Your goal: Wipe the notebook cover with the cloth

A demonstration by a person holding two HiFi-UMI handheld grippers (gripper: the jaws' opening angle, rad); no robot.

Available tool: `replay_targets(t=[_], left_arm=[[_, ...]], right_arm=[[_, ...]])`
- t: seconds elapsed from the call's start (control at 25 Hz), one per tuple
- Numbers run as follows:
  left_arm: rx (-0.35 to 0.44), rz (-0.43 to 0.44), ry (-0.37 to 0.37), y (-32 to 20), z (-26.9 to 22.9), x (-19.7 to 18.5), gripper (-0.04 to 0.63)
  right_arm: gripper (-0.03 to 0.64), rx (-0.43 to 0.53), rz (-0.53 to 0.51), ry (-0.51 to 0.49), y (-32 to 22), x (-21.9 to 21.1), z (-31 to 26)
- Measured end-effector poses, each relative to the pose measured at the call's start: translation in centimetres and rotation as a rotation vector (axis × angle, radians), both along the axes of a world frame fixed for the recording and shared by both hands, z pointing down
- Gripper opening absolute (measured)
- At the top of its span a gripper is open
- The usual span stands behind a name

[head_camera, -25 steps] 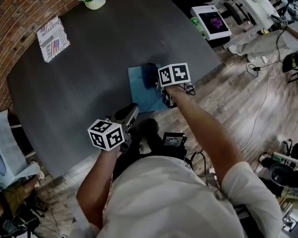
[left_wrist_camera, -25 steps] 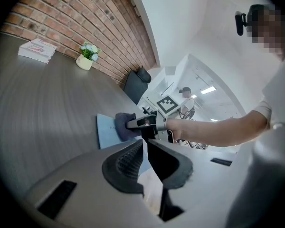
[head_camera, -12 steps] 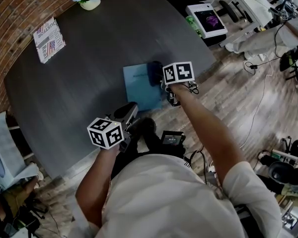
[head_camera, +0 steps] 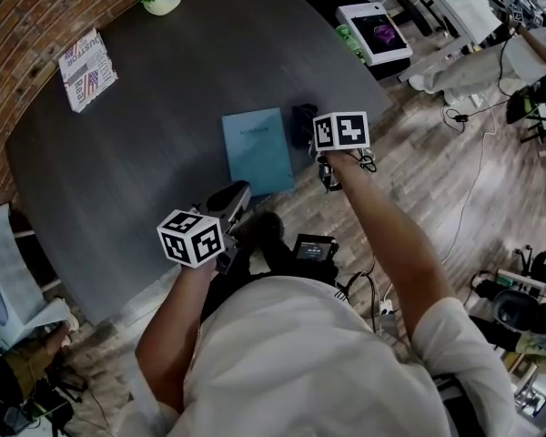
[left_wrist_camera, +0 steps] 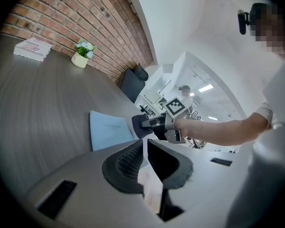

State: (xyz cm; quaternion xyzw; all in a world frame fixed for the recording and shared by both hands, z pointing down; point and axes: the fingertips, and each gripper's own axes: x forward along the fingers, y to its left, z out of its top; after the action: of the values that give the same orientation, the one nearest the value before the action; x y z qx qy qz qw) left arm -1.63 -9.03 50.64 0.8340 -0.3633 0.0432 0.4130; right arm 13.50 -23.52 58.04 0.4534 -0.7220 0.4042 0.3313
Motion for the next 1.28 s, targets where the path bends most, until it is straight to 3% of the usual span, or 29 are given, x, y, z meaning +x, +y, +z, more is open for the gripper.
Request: replay_targets(t=[0.24, 0.68, 1.08, 1.28], left_arm=[[-0.001, -0.006, 0.000, 0.6, 0.0, -0.5, 0.037], [0.004, -0.034, 0.000, 2.3, -0.1, -2.3, 0.037], [-0.011, -0.064, -0.001, 3.3, 0.1, -4.1, 0.037], [-0.018, -0.070, -0.001, 3.6, 0.3, -4.4, 0.037]], right_arm=[[0.117, 0.023, -0.003, -0.051, 1.1, -1.0, -1.7], [0.117, 0.016, -0.091, -0.153, 4.5, -7.5, -2.5], [0.117, -0.055, -0.195, -0.194, 8.3, -13.3, -1.0], [0.117, -0.099, -0.209, -0.275, 10.4, -15.9, -0.9]])
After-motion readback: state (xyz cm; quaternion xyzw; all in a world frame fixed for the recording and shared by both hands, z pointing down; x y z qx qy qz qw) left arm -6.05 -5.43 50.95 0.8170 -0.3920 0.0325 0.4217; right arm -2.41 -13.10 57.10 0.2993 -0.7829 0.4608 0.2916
